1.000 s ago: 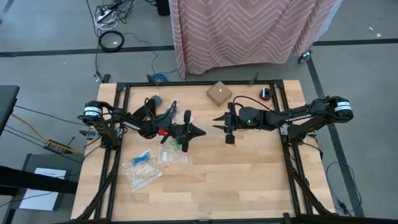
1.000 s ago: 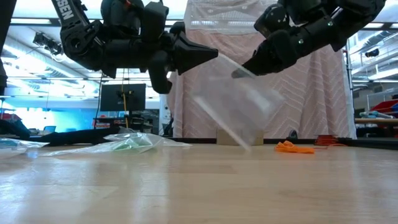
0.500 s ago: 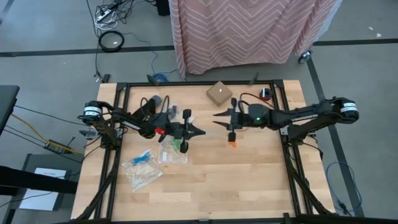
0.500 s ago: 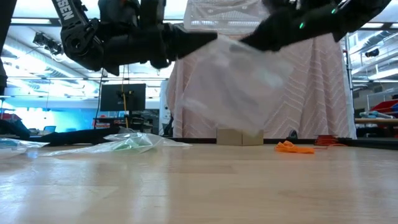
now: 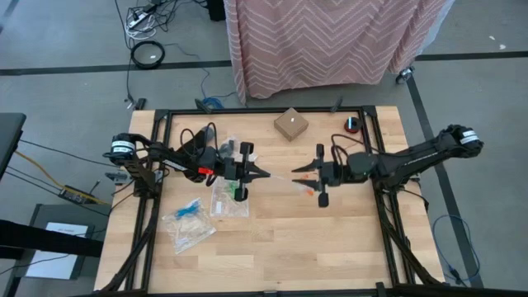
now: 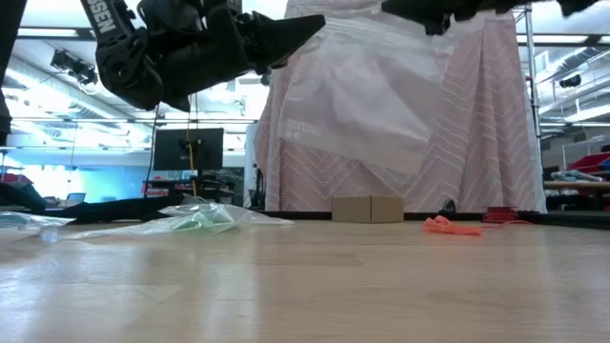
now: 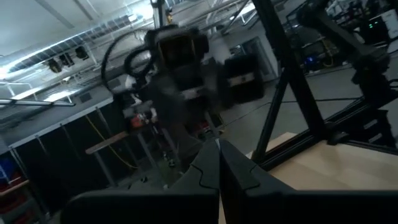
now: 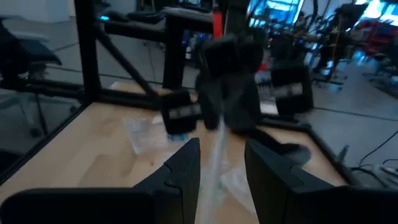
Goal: Sort rubber bands
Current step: Open the transparent zip bag
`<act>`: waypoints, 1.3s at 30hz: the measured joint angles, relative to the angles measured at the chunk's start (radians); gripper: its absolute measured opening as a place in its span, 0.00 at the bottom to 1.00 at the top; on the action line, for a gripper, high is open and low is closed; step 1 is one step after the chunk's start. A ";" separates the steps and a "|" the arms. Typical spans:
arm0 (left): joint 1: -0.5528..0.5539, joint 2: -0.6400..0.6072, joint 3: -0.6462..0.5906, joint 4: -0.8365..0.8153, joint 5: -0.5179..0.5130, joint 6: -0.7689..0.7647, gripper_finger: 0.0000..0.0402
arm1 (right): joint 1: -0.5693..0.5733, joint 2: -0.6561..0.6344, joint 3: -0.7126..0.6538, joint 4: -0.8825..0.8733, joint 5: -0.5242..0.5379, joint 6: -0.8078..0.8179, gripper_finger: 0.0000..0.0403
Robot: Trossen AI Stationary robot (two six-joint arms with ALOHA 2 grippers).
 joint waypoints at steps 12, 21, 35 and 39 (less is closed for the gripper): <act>-0.080 0.201 0.007 0.171 -0.178 0.002 0.00 | 0.048 0.158 0.293 -0.485 0.174 0.023 0.28; -0.122 0.210 0.007 0.174 -0.244 0.144 0.00 | -0.004 0.174 0.258 -0.473 0.113 0.058 0.28; -0.108 0.209 0.007 0.174 -0.252 0.227 0.01 | -0.031 0.238 0.258 -0.439 0.001 0.048 0.28; -0.108 0.209 0.007 0.173 -0.251 0.232 0.01 | -0.041 0.267 0.258 -0.436 0.000 0.046 0.28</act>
